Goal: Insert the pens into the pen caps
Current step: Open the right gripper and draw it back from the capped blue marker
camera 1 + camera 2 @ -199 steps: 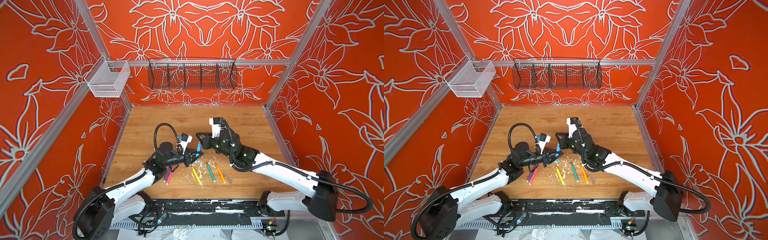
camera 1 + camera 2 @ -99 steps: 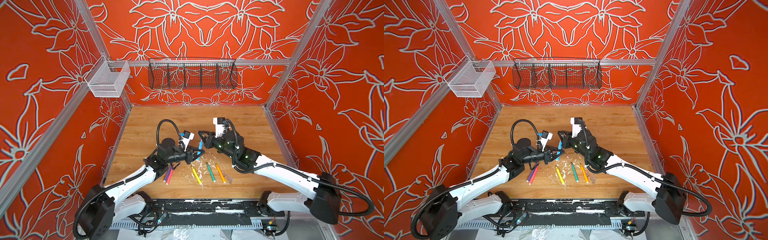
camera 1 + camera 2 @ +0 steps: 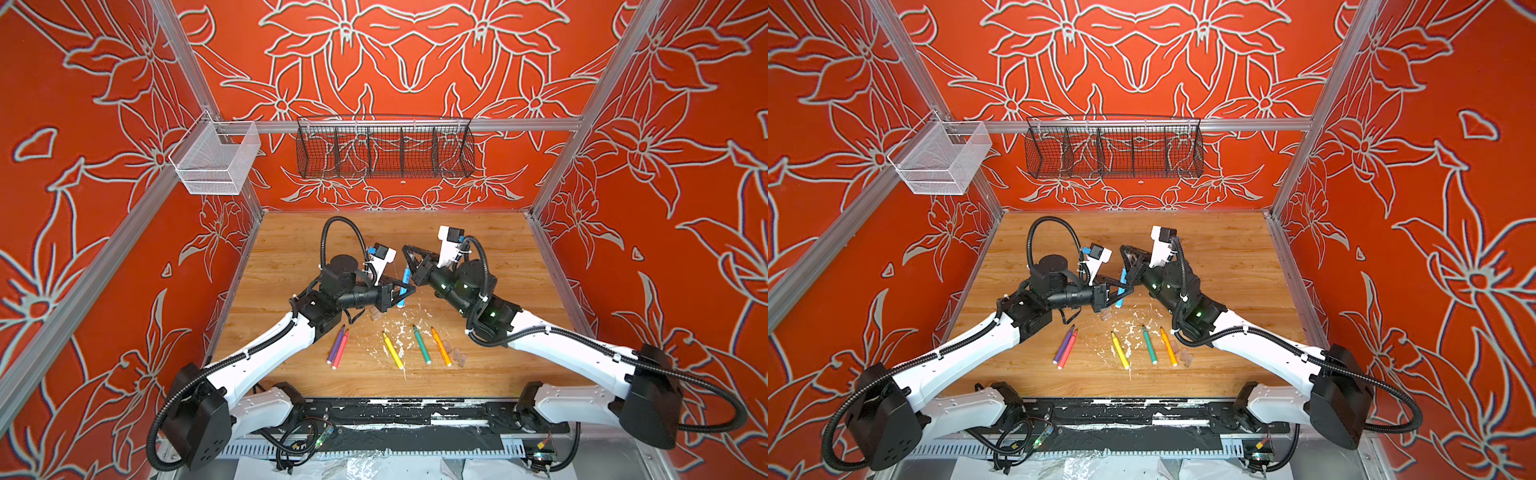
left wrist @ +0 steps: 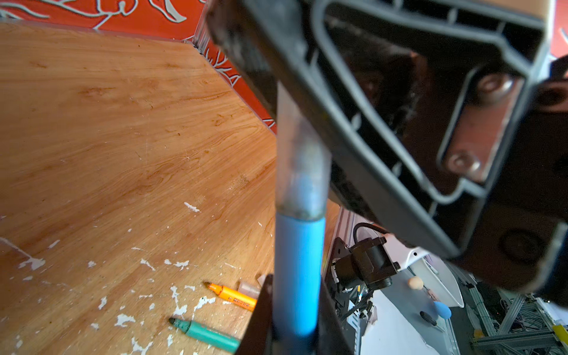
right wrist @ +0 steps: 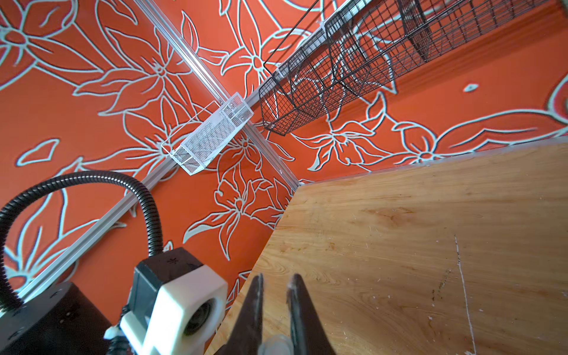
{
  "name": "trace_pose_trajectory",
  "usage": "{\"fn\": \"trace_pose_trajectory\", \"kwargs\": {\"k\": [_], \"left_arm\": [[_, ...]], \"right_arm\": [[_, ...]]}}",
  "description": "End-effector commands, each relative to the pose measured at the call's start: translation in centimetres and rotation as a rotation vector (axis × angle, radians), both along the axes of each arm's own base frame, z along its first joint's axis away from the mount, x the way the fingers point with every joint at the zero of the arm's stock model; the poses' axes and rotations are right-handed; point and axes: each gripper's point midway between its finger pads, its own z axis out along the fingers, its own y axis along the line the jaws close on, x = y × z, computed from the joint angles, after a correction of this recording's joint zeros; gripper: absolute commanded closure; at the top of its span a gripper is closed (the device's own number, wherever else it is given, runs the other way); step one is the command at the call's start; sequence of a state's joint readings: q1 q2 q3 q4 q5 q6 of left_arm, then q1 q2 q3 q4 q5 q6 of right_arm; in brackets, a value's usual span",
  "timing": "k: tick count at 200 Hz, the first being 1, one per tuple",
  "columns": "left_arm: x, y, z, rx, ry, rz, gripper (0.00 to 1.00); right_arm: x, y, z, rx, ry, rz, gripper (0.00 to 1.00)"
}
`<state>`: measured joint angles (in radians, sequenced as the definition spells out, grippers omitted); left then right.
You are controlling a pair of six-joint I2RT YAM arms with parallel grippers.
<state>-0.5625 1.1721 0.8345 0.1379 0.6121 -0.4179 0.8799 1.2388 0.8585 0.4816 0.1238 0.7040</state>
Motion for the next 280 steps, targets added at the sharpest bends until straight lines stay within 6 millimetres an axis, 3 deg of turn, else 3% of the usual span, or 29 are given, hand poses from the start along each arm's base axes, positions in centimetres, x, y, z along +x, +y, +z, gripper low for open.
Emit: {"fn": "trace_pose_trajectory", "kwargs": {"k": [1, 45, 76, 97, 117, 136, 162, 174, 193, 280], "left_arm": [[4.4, 3.5, 13.9, -0.209, -0.404, 0.275, 1.0], [4.5, 4.3, 14.0, -0.205, -0.421, 0.305, 1.0], [4.7, 5.2, 12.3, -0.166, -0.38, 0.356, 1.0], [5.7, 6.7, 8.3, -0.15, -0.233, 0.471, 1.0], [5.9, 7.7, 2.6, -0.115, -0.062, 0.55, 1.0], [5.8, 9.3, -3.1, 0.015, 0.088, 0.635, 1.0], [5.3, 13.6, -9.8, 0.301, 0.2, 0.815, 1.0], [5.3, 15.3, -11.6, 0.416, 0.185, 0.867, 1.0], [5.5, 17.3, -13.7, 0.492, 0.257, 0.943, 1.0], [7.2, 15.6, -20.3, 0.681, 0.497, 0.841, 1.0]], "right_arm": [[-8.8, 4.4, -13.5, -0.325, 0.278, 0.362, 1.0], [-11.3, 5.4, -13.2, -0.295, 0.29, 0.412, 1.0], [-10.0, 3.9, -10.4, -0.294, 0.232, 0.325, 0.97], [-7.7, 1.6, -7.9, -0.286, 0.21, 0.225, 0.65], [-5.1, -1.5, -5.8, -0.305, 0.192, 0.111, 0.44], [-3.3, -5.3, -4.8, -0.364, 0.132, -0.04, 0.3], [-1.8, -11.0, -6.6, -0.486, 0.093, -0.289, 0.2], [-1.4, -13.2, -8.3, -0.518, 0.108, -0.384, 0.18], [-1.0, -15.1, -9.7, -0.568, 0.114, -0.474, 0.17], [0.0, -15.0, -12.0, -0.67, 0.136, -0.491, 0.17]]}}
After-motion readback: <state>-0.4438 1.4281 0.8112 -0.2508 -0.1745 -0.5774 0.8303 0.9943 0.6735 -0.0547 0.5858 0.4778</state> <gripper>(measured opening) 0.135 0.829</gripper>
